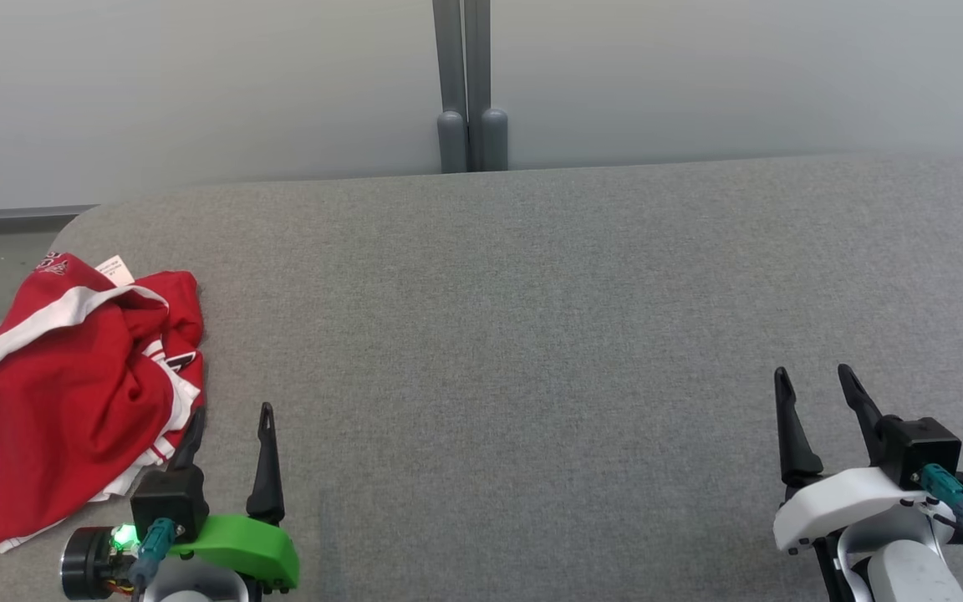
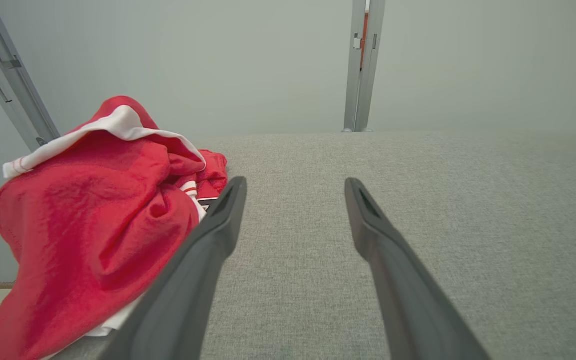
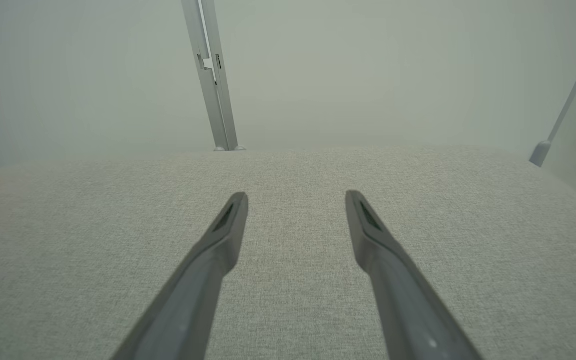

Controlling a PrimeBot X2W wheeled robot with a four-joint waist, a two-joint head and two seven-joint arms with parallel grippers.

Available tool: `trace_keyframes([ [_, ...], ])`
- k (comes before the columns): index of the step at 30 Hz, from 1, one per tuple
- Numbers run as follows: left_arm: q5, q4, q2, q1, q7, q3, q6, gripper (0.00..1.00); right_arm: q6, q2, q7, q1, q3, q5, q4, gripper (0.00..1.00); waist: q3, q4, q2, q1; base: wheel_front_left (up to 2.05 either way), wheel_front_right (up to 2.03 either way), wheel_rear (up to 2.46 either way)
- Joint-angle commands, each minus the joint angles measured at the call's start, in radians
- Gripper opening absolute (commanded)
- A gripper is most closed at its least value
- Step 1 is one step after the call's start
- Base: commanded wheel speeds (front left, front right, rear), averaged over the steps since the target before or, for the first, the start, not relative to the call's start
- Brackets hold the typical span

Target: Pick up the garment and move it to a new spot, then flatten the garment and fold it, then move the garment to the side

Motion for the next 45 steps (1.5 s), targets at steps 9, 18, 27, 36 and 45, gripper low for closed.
trace_keyframes([
  [9, 0.036, 0.010, 0.000, 0.005, -0.011, 0.007, -0.001, 1.00, 0.000, 0.003, -0.014, 0.005, -0.005, -0.032, 0.003, 1.00, 0.001, 0.007, 0.0000, 0.0000, 0.00, 0.00, 0.00],
  [18, 0.019, 0.010, 0.000, -0.002, -0.011, 0.009, 0.004, 1.00, 0.000, 0.004, -0.013, 0.013, 0.003, -0.026, -0.002, 1.00, 0.007, 0.044, 0.0000, 0.0000, 0.00, 0.00, 0.00],
  [27, 0.014, 0.014, 0.000, 0.002, -0.011, 0.029, 0.015, 1.00, 0.000, 0.005, -0.013, 0.014, 0.031, -0.020, -0.009, 1.00, 0.020, 0.176, 0.0000, 0.0000, 0.00, 0.00, 0.00],
  [36, 0.019, 0.008, 0.000, 0.012, -0.011, 0.076, 0.015, 1.00, 0.000, 0.007, -0.013, 0.004, 0.063, -0.003, -0.004, 1.00, 0.039, 0.339, 0.0000, 0.0000, 0.00, 0.00, 0.00],
  [45, 0.004, -0.003, 0.000, 0.016, -0.011, 0.097, 0.017, 1.00, 0.000, 0.007, -0.013, -0.019, 0.091, -0.002, -0.006, 1.00, 0.071, 0.480, 0.0000, 0.0000, 0.00, 0.00, 0.00],
])
